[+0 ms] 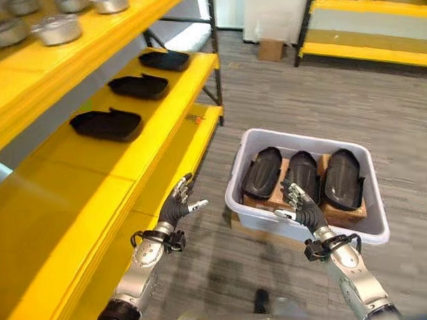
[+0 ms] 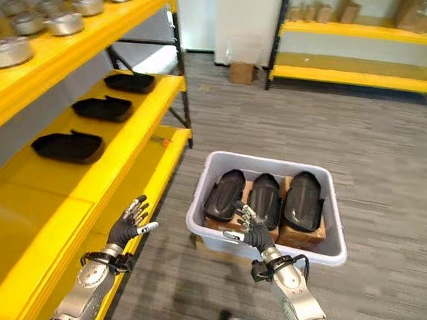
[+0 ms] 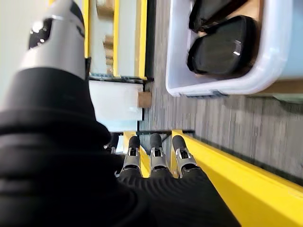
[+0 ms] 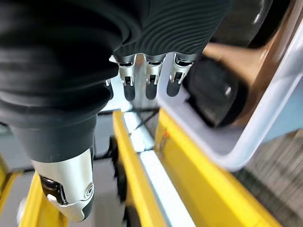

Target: Move parts from the plastic box to the shelf.

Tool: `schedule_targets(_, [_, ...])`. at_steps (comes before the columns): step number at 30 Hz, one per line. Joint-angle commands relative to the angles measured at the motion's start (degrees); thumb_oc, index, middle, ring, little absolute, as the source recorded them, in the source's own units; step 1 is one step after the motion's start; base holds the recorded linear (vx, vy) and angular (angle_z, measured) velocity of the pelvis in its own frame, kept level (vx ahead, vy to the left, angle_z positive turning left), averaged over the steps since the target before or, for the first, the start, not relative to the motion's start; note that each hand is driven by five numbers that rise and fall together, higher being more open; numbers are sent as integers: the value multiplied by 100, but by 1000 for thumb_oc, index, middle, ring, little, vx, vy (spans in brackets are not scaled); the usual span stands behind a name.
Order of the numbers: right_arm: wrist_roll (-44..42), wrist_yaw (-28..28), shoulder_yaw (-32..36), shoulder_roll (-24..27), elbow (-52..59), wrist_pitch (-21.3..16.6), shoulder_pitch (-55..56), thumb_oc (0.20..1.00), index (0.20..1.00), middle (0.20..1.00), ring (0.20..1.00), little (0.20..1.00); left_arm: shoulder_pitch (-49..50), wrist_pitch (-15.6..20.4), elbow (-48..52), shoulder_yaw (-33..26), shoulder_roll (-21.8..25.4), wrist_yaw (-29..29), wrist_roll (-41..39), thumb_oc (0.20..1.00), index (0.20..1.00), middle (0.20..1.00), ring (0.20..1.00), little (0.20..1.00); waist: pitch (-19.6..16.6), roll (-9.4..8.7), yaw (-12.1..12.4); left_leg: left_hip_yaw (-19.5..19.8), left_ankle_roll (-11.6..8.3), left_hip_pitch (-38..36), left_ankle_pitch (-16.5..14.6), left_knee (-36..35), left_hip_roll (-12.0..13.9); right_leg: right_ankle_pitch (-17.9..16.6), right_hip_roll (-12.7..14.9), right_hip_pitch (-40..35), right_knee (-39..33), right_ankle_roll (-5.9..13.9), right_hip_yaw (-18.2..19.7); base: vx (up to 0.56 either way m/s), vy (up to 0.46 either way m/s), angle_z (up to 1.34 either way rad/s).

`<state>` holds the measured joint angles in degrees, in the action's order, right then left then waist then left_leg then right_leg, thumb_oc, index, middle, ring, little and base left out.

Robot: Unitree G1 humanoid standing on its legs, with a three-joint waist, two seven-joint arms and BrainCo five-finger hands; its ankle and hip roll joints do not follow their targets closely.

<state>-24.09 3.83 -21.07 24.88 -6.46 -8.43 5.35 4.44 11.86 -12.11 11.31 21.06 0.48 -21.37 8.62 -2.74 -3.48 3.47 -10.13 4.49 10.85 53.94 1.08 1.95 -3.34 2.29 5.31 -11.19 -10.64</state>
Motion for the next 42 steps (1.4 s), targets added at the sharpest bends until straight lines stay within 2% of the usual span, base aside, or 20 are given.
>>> schedule_targets(1, [-164, -101, 276, 61, 327, -274, -190, 1000, 1000, 1000, 1000, 1000, 140, 227, 571, 70, -47, 34, -48, 1000, 1000, 1000, 1000, 1000, 107, 91, 252, -34, 587, 19, -877, -1119, 176, -229, 523, -560, -787, 1092, 426, 137, -59, -19])
schedule_targets(2, [-164, -101, 278, 59, 326, -274, -191, 1000, 1000, 1000, 1000, 1000, 137, 227, 570, 70, -44, 34, -48, 1000, 1000, 1000, 1000, 1000, 98, 75, 251, -39, 592, 32, -858, -1133, 159, -236, 541, -545, -790, 1095, 426, 79, -4, -44])
schedule_targets(3, [-176, -113, 289, 54, 339, -293, -184, 1000, 1000, 1000, 1000, 1000, 168, 237, 578, 65, -43, 24, -65, 1000, 1000, 1000, 1000, 1000, 126, 26, 283, -121, 646, 261, -1060, -1454, 168, -247, 588, -598, -819, 1140, 481, 172, 53, -54])
schedule_targets(4, [-176, -121, 303, 16, 290, -340, -187, 1000, 1000, 1000, 1000, 1000, 193, 287, 495, 90, -17, 23, -45, 1000, 1000, 1000, 1000, 1000, 110, 13, 339, -133, 710, 361, -1346, -2977, 125, -217, 604, -642, -841, 1260, 565, 226, 95, -49])
schedule_targets(5, [-142, -127, 295, 2, 271, -355, -170, 1000, 1000, 1000, 1000, 1000, 191, 315, 472, 107, -12, 34, -25, 1000, 1000, 1000, 1000, 1000, 83, 53, 362, -99, 678, 373, -1254, -3703, 117, -171, 587, -691, -876, 1291, 601, 282, 137, -46])
schedule_targets(6, [-116, -62, 272, -66, 232, -312, -124, 1000, 1000, 1000, 1000, 1000, 216, 337, 444, 88, -18, 33, -21, 1000, 1000, 1000, 1000, 1000, 18, 66, 371, -31, 671, 72, -1329, -4249, 21, -87, 603, -765, -846, 1346, 662, 208, 118, -35])
schedule_targets(12, [-164, 41, 337, -182, 331, -255, 88, 1000, 1000, 1000, 1000, 1000, 257, 335, 426, 55, 56, -25, 19, 1000, 1000, 1000, 1000, 1000, -211, 116, 293, -242, 787, -503, -1293, -5037, 49, -85, 718, -837, -789, 1440, 697, 111, 109, -35])
schedule_targets(33, [-148, 64, 228, -296, 299, -165, 18, 1000, 1000, 1000, 1000, 1000, 347, 276, 537, -28, 139, 56, -31, 1000, 1000, 1000, 1000, 1000, -352, 56, 294, -493, 1091, -830, -1576, -5234, -100, -49, 935, -666, -510, 1709, 858, 24, 66, -2])
schedule_targets(35, [-155, 77, 206, -296, 319, -168, -15, 1000, 1000, 1000, 1000, 1000, 325, 275, 560, -31, 157, 65, -28, 1000, 1000, 1000, 1000, 1000, -331, 67, 300, -509, 1133, -815, -1608, -5210, -112, -28, 937, -553, -345, 1745, 903, -45, 69, -9])
schedule_targets(37, [-126, 72, 101, -337, 329, -180, -195, 1000, 1000, 1000, 1000, 1000, 198, 289, 573, -27, 182, 137, -56, 1000, 1000, 1000, 1000, 1000, -155, 110, 294, -542, 1203, -752, -1593, -5201, -108, -4, 917, -106, 309, 1868, 878, -149, 90, -21])
schedule_targets(38, [-90, 69, 79, -365, 339, -188, -270, 1000, 1000, 1000, 1000, 1000, 138, 286, 553, -39, 183, 174, -57, 1000, 1000, 1000, 1000, 1000, -85, 145, 329, -594, 1238, -711, -1610, -5163, -89, 39, 978, 53, 635, 1946, 719, -105, 52, -28])
schedule_targets(39, [-90, 68, 81, -366, 337, -188, -275, 1000, 1000, 1000, 1000, 1000, 132, 287, 550, -39, 183, 175, -56, 1000, 1000, 1000, 1000, 1000, -87, 139, 332, -598, 1241, -698, -1614, -5153, -96, 58, 986, 81, 672, 1949, 727, -87, 55, -33])
schedule_targets(40, [-66, 57, 44, -406, 346, -199, -315, 1000, 1000, 1000, 1000, 1000, 88, 290, 552, -41, 197, 186, -68, 1000, 1000, 1000, 1000, 1000, -28, 193, 379, -645, 1271, -677, -1651, -5087, -78, 74, 1120, 178, 1008, 2000, 464, -30, -16, -27])
schedule_targets(41, [-18, 75, -47, -467, 339, -186, -376, 1000, 1000, 1000, 1000, 1000, 21, 292, 531, -30, 269, 181, -73, 1000, 1000, 1000, 1000, 1000, 8, 256, 323, -559, 1234, -673, -1685, -4993, -76, -220, 1539, 298, 1339, 2004, 545, 10, -118, -21])
schedule_targets(42, [-19, 91, -59, -473, 434, -172, -347, 1000, 1000, 1000, 1000, 1000, 1, 293, 516, -3, 291, 176, -92, 1000, 1000, 1000, 1000, 1000, -27, 265, 281, -425, 1164, -645, -1685, -4967, -40, -405, 1808, 220, 1089, 1934, 857, 46, -141, 10])
